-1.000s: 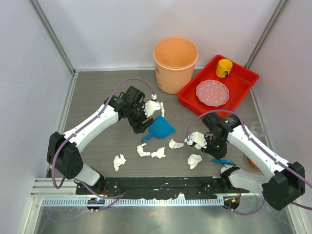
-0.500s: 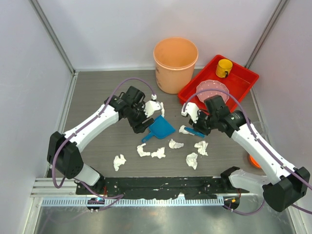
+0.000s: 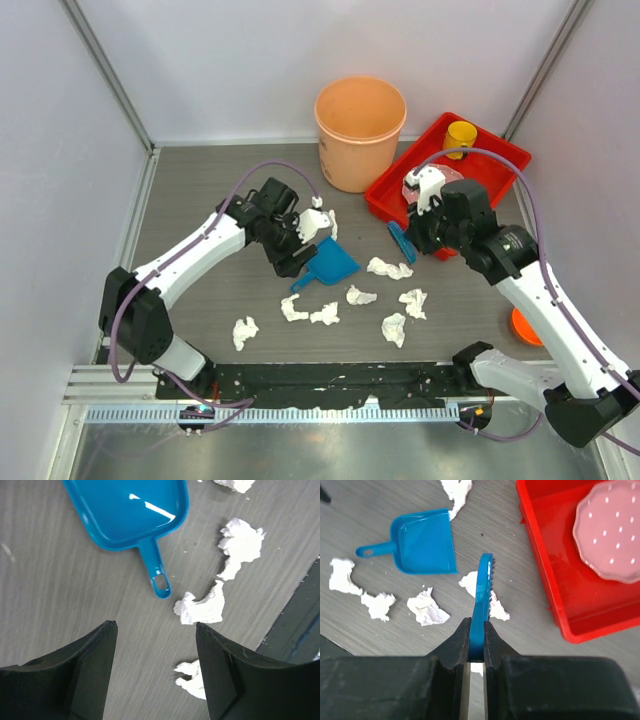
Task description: Sweep away the paper scraps from the table
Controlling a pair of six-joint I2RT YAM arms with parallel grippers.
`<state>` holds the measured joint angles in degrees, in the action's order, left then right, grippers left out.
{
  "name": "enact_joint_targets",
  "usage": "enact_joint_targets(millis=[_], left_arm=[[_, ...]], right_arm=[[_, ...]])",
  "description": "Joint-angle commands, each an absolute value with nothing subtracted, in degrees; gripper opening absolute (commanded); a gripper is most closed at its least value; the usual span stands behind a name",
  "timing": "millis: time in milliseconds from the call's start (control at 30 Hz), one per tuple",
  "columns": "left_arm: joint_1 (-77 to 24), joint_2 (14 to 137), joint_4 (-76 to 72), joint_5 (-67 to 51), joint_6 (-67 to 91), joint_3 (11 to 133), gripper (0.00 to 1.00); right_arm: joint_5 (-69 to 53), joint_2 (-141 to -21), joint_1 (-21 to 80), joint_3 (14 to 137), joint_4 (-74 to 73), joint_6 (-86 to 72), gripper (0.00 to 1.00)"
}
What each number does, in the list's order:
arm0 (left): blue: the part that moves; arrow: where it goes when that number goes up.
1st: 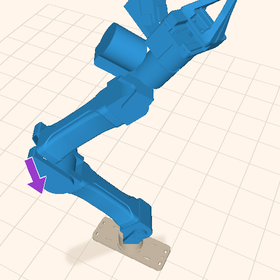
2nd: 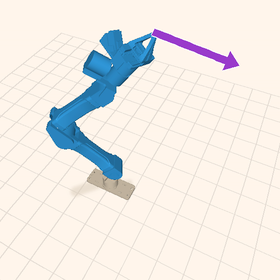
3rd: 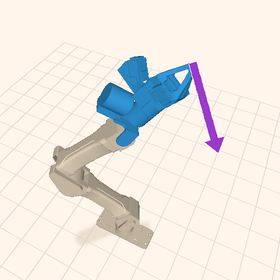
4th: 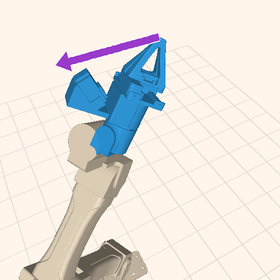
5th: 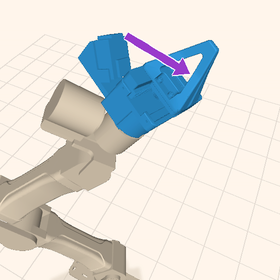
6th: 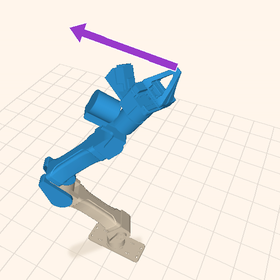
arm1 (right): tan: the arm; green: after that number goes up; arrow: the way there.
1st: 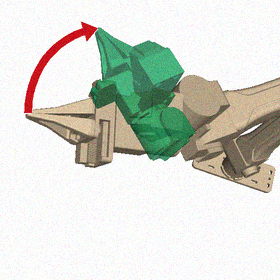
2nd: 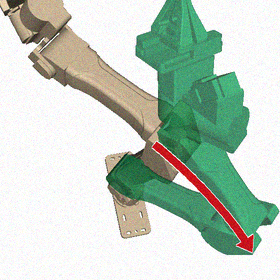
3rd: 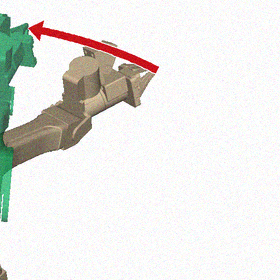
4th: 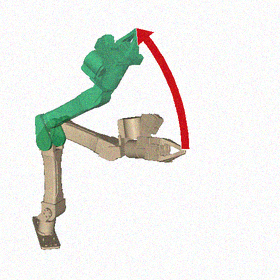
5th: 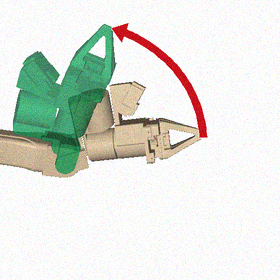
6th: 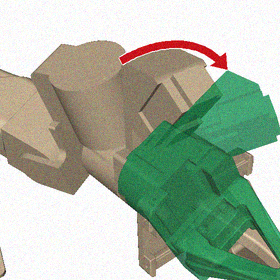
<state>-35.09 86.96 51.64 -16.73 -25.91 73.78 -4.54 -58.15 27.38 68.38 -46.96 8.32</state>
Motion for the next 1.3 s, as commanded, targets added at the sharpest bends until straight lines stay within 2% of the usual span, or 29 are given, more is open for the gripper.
enact_joint_targets(millis=[0, 100, 267, 600, 767, 900, 1000, 1033, 1133, 1167, 1233, 1267], left_arm=[[-34.9, 90.5, 52.2, -23.6, -21.0, 73.0, 0.68], [-36.3, 92.7, 46.9, -23.6, -14.4, 71.4, 0.69], [-42.4, 97.5, 37.4, -11.5, -8.0, 71.4, 0.68], [-43.6, 99.1, 37.2, -0.5, -7.2, 68.1, 0.69], [-43.6, 102.3, 37.0, -1.0, -7.4, 68.6, 0.69], [-43.6, 104.8, 39.3, -6.6, -7.6, 67.5, 0.67], [-43.0, 106.2, 38.8, -5.5, -7.4, 66.5, 0.65], [-42.5, 106.7, 38.8, -4.4, -7.5, 66.7, 0.63], [-41.3, 107.0, 39.0, -4.5, -7.1, 67.8, 0.47], [-41.0, 106.9, 39.4, -4.6, -7.2, 68.2, 0.36], [-41.0, 107.0, 40.9, -4.7, -7.7, 69.2, 0.24], [-41.0, 106.8, 41.6, -5.4, -7.9, 70.3, 0.13]], right_arm=[[3.9, -59.9, 27.5, 69.2, -45.5, -9.0, 0.01], [6.4, -58.8, 27.5, 67.0, -44.1, -10.5, 0.01], [6.8, -54.3, 27.5, 60.2, -39.3, -11.1, 0.01], [9.0, -43.4, 27.5, 54.2, -37.4, -6.7, 0.01], [7.1, -41.3, 27.5, 52.4, -37.0, -4.8, 0.01], [8.3, -40.2, 27.5, 51.3, -37.3, -3.1, 0.01], [8.0, -39.2, 27.5, 50.2, -36.4, -3.0, 0.01], [7.6, -39.0, 27.5, 49.6, -35.7, -3.2, 0.01], [6.6, -38.8, 27.5, 49.0, -35.2, -4.0, 0.01], [6.8, -38.8, 27.5, 49.0, -35.2, -4.1, 0.01], [7.6, -38.8, 27.5, 49.5, -35.5, -4.7, 0.01], [7.8, -38.7, 27.5, 49.7, -35.4, -4.9, 0.01]])
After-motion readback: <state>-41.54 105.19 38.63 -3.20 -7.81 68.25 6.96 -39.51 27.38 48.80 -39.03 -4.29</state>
